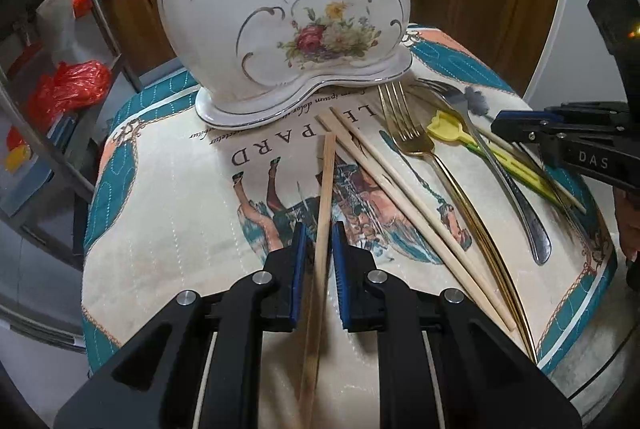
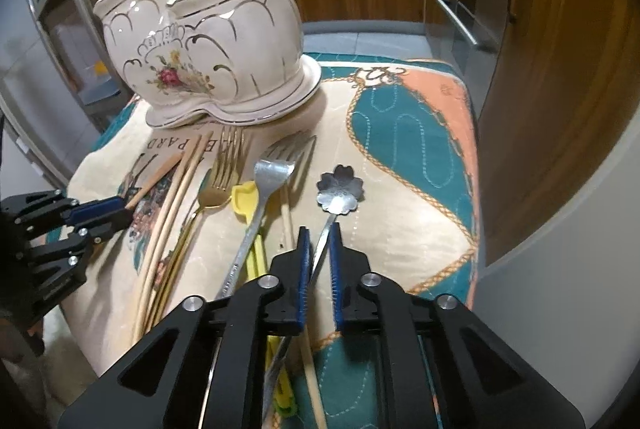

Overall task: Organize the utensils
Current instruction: 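Grasp a chopstick with the left tool while the right tool grasps the flower-shaped spoon, then carry the chopstick over the tall cup while the right tool carries the flower spoon over the short cup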

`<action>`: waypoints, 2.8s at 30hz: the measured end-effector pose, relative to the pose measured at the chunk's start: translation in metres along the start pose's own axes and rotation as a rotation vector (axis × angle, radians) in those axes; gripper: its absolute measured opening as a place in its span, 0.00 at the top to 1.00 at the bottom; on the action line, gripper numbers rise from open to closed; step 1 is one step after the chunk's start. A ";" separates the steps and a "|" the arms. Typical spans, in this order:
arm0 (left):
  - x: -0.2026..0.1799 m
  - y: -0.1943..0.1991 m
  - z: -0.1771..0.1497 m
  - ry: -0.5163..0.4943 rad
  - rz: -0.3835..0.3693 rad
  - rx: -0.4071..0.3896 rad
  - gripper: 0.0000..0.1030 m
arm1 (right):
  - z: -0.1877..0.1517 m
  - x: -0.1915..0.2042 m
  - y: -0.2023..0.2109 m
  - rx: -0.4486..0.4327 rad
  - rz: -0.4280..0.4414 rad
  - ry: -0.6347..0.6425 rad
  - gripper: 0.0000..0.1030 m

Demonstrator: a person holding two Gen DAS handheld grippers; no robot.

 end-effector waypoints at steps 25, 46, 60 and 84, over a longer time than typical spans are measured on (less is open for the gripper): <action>0.041 0.091 0.017 0.148 -0.109 -0.465 0.94 | 0.009 0.054 0.104 -0.466 0.081 0.218 0.96; 0.100 0.140 0.151 0.343 -0.157 -0.794 0.94 | 0.138 0.083 0.130 -0.753 0.167 0.260 0.96; 0.110 0.085 0.206 0.439 -0.013 -0.835 0.94 | 0.178 0.058 0.082 -0.820 0.158 0.153 0.96; 0.089 0.040 0.153 0.333 0.043 -0.600 0.94 | 0.146 0.042 0.026 -0.591 0.068 0.131 0.96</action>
Point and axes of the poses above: each gripper's, at about its wrist camera, not at the fingertips, and y roughly against the way its jaws point, x to its left, z to its top, the point moved 6 cm from there along -y, roughly the way its jaws point, and after that the axes turned 11 degrees about z, right-handed, at the moved point
